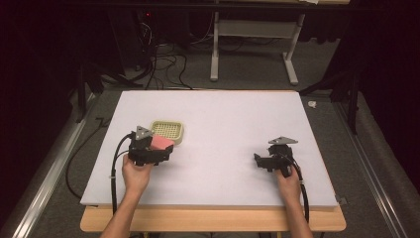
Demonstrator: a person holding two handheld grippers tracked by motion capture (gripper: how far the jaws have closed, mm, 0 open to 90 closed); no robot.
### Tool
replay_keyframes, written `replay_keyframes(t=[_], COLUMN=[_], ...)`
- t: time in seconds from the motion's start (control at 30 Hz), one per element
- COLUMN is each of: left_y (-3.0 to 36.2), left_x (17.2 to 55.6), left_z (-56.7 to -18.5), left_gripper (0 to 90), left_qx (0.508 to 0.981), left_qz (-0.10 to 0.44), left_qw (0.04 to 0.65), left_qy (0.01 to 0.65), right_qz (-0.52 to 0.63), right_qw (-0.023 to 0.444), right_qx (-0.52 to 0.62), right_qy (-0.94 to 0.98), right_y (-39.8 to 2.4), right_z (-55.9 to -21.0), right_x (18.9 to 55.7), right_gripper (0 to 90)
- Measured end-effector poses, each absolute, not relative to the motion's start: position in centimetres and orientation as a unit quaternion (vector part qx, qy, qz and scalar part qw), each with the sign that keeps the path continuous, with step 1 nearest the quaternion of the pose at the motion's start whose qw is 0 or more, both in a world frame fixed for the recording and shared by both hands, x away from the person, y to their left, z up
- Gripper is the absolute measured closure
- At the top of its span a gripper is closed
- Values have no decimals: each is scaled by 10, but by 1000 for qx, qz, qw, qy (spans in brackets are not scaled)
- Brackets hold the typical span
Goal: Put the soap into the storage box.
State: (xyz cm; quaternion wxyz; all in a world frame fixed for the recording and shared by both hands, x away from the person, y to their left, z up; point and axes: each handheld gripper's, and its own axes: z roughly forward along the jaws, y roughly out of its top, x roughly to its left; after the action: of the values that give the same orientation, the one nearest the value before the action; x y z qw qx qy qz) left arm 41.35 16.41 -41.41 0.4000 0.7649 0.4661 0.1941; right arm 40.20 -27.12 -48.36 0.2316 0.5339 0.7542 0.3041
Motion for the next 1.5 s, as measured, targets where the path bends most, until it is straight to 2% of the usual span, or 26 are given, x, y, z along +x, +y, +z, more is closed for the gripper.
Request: replay_keyframes(t=[0.83,1.5], left_y=[152,145], left_x=[454,485], left_z=[-411,-434], left_gripper=[140,139], left_qx=[769,764], left_qz=[201,193], left_qw=[370,334], left_qy=[481,517], right_qz=[304,304], right_qw=[232,231], right_qx=[534,534], right_qy=[755,754], right_y=[-271,-271], right_z=[-484,-484], right_x=[402,402], right_gripper=[147,147])
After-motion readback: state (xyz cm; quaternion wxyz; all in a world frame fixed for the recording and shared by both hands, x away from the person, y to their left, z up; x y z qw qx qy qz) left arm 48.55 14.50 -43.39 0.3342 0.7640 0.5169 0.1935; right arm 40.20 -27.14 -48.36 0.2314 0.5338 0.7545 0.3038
